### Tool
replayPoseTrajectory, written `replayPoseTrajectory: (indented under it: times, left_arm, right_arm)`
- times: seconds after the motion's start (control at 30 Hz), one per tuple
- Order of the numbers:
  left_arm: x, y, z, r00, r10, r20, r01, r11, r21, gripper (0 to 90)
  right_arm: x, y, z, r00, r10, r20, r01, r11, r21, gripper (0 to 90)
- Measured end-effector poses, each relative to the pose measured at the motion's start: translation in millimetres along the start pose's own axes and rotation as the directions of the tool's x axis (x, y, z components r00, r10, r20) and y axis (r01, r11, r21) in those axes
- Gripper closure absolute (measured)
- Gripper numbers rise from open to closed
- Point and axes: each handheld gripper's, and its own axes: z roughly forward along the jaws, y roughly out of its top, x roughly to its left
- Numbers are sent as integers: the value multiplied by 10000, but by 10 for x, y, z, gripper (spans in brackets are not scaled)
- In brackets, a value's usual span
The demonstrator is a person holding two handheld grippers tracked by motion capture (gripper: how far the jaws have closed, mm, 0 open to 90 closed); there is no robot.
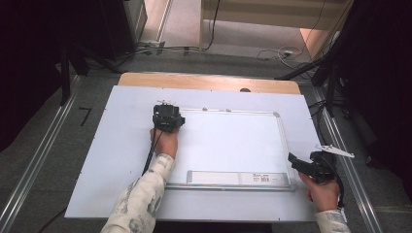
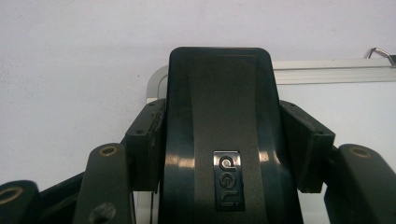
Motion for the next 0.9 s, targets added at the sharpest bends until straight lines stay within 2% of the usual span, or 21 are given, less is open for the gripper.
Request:
replayPoseTrajectory:
  times: [0.23,0.4,0.5,0.77,0.9]
  left_arm:
    - [13,-3,-49,9999,71,84,-69,9999,-150,302]
    - [50,-8,-132,9989,-169,434,180,9995,-269,271]
    - [68,-14,-210,9975,-136,687,164,9991,-398,250]
    - [155,-86,-519,9869,183,1605,-33,9957,-930,236]
    - [233,-144,-638,9837,317,1770,-122,9938,-1101,227]
  right_arm:
    - [0,0,-2,10000,1,2,-1,10000,-14,134]
    - [10,0,-3,10000,-54,1,54,10000,-28,134]
    - [11,-1,-3,10000,-50,11,50,10000,-21,134]
    - [11,-1,-6,10000,-67,24,68,10000,-28,134]
    - [19,-1,-9,10000,-71,57,71,10000,-19,134]
